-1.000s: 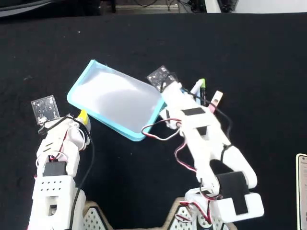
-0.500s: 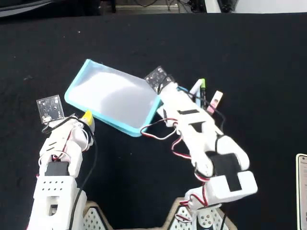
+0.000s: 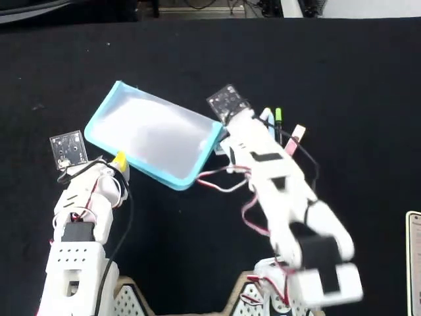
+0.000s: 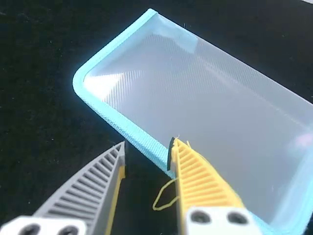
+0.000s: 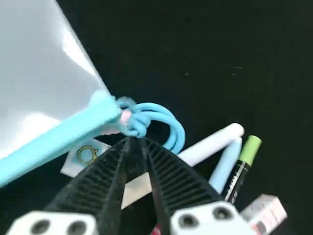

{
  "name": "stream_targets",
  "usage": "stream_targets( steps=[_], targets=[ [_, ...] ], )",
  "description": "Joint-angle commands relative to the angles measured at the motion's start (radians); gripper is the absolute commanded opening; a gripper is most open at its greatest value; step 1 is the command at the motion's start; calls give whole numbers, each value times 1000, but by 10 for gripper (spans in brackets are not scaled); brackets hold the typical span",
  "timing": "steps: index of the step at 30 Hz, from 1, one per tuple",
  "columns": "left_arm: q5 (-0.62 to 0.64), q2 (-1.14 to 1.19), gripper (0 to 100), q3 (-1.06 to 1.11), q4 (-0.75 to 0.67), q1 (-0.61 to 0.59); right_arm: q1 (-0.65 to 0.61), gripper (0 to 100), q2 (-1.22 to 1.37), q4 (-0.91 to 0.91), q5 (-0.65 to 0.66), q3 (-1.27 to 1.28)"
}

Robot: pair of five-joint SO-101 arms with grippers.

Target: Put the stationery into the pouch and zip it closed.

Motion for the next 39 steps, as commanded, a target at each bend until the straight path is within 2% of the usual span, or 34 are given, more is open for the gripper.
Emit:
stream_targets(
  steps=[1, 7, 10, 14, 19, 23, 29, 31, 34, 39],
  targets=[
    [3, 5, 159, -50, -18, 10, 12, 11, -255, -11, -72, 99],
    [2, 5, 159, -50, -18, 12, -77, 18, -328, 196, -72, 74],
    [2, 5, 159, -50, -18, 8, -95, 99, -242, 275, -72, 16],
    [2, 5, 159, -50, -18, 8, -81, 204, -77, 284, -38, -62],
    [2, 5, 159, -50, -18, 7, -77, 205, 84, 282, 114, -163],
    [2, 5, 159, -50, -18, 8, -77, 207, 159, 262, 124, -220],
    [2, 5, 159, -50, -18, 10, -75, 199, 183, 212, 126, -220],
    [2, 5, 159, -50, -18, 10, -74, 154, 183, 207, 126, -220],
    [2, 5, 159, -50, -18, 7, -72, 11, 183, 204, 120, -220],
    [2, 5, 159, -50, -18, 7, -35, 10, 150, 210, 114, -222]
  ],
)
